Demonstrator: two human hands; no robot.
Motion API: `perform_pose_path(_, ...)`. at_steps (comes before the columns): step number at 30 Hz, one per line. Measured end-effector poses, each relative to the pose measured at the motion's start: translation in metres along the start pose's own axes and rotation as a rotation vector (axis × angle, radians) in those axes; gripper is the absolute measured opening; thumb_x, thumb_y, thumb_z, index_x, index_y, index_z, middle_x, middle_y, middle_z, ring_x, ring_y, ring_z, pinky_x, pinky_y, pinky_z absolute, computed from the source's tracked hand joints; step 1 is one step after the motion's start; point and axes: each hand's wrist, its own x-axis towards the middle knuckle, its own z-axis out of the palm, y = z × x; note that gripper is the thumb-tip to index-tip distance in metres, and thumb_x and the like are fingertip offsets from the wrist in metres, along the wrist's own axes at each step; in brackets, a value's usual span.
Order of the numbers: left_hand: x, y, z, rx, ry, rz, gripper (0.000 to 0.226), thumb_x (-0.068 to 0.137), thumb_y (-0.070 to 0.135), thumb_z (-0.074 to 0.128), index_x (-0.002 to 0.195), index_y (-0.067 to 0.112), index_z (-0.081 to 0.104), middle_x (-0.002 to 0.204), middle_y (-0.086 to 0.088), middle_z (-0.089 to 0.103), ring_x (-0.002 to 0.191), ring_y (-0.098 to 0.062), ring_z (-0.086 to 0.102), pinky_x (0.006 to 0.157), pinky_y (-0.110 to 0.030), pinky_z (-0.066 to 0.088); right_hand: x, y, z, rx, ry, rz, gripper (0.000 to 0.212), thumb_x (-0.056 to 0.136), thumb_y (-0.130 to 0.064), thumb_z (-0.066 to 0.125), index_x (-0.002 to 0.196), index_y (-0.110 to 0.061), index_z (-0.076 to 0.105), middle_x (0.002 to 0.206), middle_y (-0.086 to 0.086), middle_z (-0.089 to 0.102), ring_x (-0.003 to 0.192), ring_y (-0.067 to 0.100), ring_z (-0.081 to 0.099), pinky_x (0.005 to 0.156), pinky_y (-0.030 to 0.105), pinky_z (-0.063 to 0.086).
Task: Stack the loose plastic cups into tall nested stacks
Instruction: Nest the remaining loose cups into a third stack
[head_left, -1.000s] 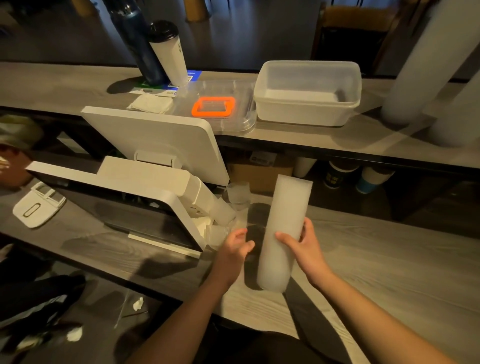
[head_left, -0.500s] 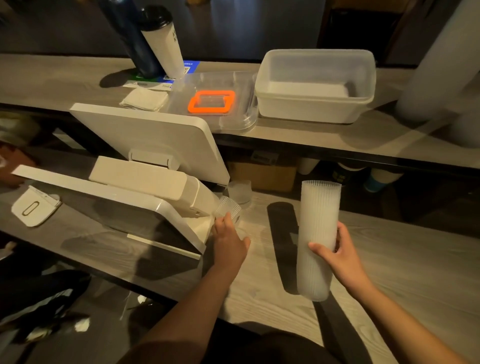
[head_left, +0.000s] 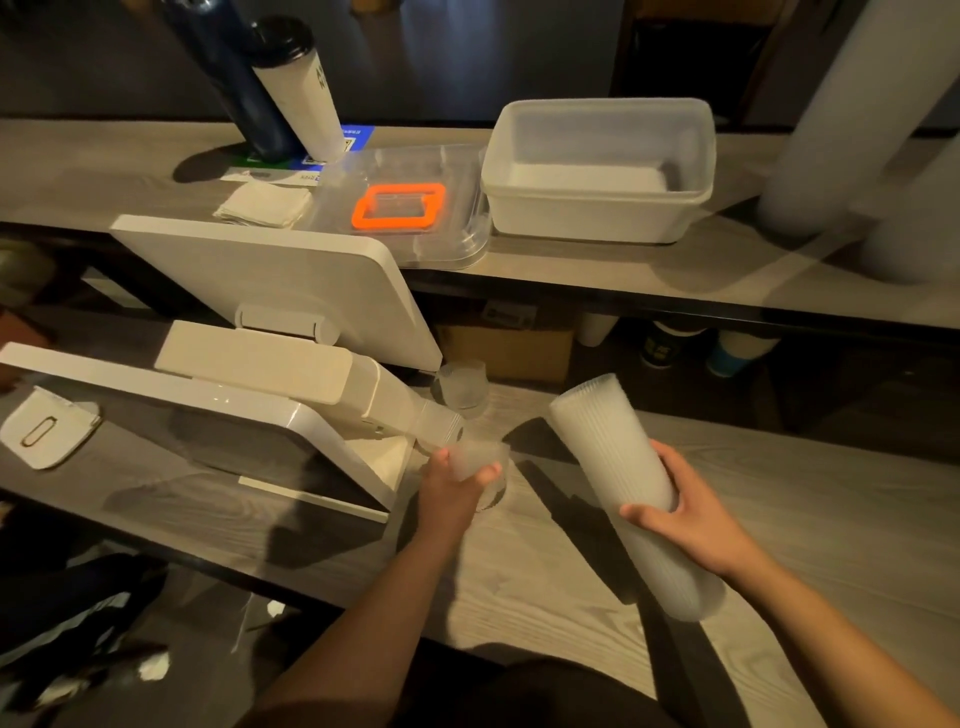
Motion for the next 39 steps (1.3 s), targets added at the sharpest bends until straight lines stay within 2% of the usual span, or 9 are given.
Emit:
perform_pose_path(3, 0.0, 0.009, -0.004, -0.304, -0.02, -0.063, 0.069, 0.071, 0.046, 0.079, 0.129, 0.019, 0.052, 0.128, -0.007, 0.056, 0.108, -0.024, 0.058, 0.071, -0.03, 0.045, -0.007, 0.0, -0.001, -0.044, -0.077, 0.005, 0.084, 0.054, -0.07, 0.069, 0.127, -0.056, 0.031, 0.125, -0.028, 0.045, 0.11, -0.001, 0.051, 0.079, 0.016, 0.043)
perform_pose_path(7, -0.002, 0.019, -0.011, -0.682, -0.138, -0.171, 0.073, 0.067, 0.031, 0.083, 0.133, 0.018, 0.055, 0.128, -0.015, 0.061, 0.114, -0.03, 0.062, 0.087, -0.037, 0.055, -0.016, 0.001, 0.004, -0.099, -0.175, 0.007, 0.084, 0.054, -0.07, 0.068, 0.128, -0.053, 0.031, 0.125, -0.023, 0.048, 0.11, 0.002, 0.053, 0.082, 0.017, 0.046)
perform_pose_path(10, -0.009, 0.022, -0.016, -0.775, -0.275, -0.175, 0.062, 0.077, 0.028, 0.077, 0.134, 0.019, 0.056, 0.128, -0.014, 0.064, 0.118, -0.029, 0.062, 0.102, -0.042, 0.051, -0.019, 0.001, 0.01, -0.157, -0.239, -0.018, 0.082, 0.06, -0.068, 0.072, 0.128, -0.058, 0.029, 0.127, -0.023, 0.049, 0.112, 0.002, 0.054, 0.086, 0.021, 0.05)
perform_pose_path(18, -0.016, 0.017, -0.027, -0.608, -0.428, -0.1, 0.059, 0.079, 0.035, 0.074, 0.134, 0.021, 0.058, 0.124, -0.006, 0.069, 0.121, -0.023, 0.062, 0.113, -0.049, 0.039, -0.017, -0.006, 0.022, -0.224, -0.276, -0.078, 0.079, 0.065, -0.061, 0.075, 0.131, -0.055, 0.032, 0.125, -0.022, 0.052, 0.114, 0.001, 0.053, 0.095, 0.029, 0.053)
perform_pose_path(26, -0.022, 0.02, -0.032, -0.698, -0.448, -0.124, 0.049, 0.089, 0.036, 0.067, 0.134, 0.021, 0.055, 0.123, -0.006, 0.07, 0.12, -0.023, 0.063, 0.114, -0.049, 0.037, -0.01, -0.006, 0.03, -0.205, -0.297, -0.064, 0.075, 0.075, -0.043, 0.081, 0.131, -0.053, 0.032, 0.126, -0.021, 0.051, 0.113, -0.001, 0.053, 0.091, 0.019, 0.051)
perform_pose_path(28, -0.021, 0.019, -0.032, -0.657, -0.445, -0.119, 0.06, 0.085, 0.043, 0.071, 0.138, 0.023, 0.052, 0.126, -0.004, 0.069, 0.122, -0.022, 0.062, 0.114, -0.05, 0.035, -0.008, -0.007, 0.032, -0.211, -0.318, -0.057, 0.076, 0.073, -0.049, 0.08, 0.132, -0.052, 0.033, 0.126, -0.021, 0.052, 0.113, -0.001, 0.053, 0.091, 0.02, 0.051)
perform_pose_path(32, -0.02, 0.021, -0.034, -0.598, -0.401, -0.071, 0.098, 0.055, 0.054, 0.089, 0.14, 0.025, 0.053, 0.129, -0.003, 0.066, 0.124, -0.022, 0.06, 0.113, -0.051, 0.038, -0.005, -0.01, 0.033, -0.202, -0.271, -0.053, 0.078, 0.074, -0.049, 0.079, 0.136, -0.049, 0.032, 0.125, -0.023, 0.051, 0.112, 0.001, 0.054, 0.085, 0.017, 0.051)
perform_pose_path(36, -0.018, 0.025, -0.035, -0.565, -0.354, -0.044, 0.065, 0.073, 0.038, 0.076, 0.133, 0.019, 0.058, 0.12, -0.005, 0.071, 0.116, -0.023, 0.065, 0.108, -0.048, 0.045, -0.004, -0.011, 0.032, -0.212, -0.267, -0.062, 0.087, 0.065, -0.06, 0.075, 0.139, -0.046, 0.033, 0.125, -0.022, 0.051, 0.113, 0.0, 0.053, 0.086, 0.019, 0.051)
perform_pose_path(39, -0.019, 0.031, -0.036, -0.48, -0.279, -0.001, 0.044, 0.081, 0.03, 0.068, 0.123, 0.022, 0.064, 0.114, -0.002, 0.073, 0.111, -0.021, 0.066, 0.103, -0.045, 0.05, -0.003, -0.011, 0.03, -0.252, -0.269, -0.067, 0.083, 0.07, -0.053, 0.078, 0.138, -0.048, 0.03, 0.126, -0.023, 0.05, 0.113, 0.002, 0.053, 0.088, 0.02, 0.052)
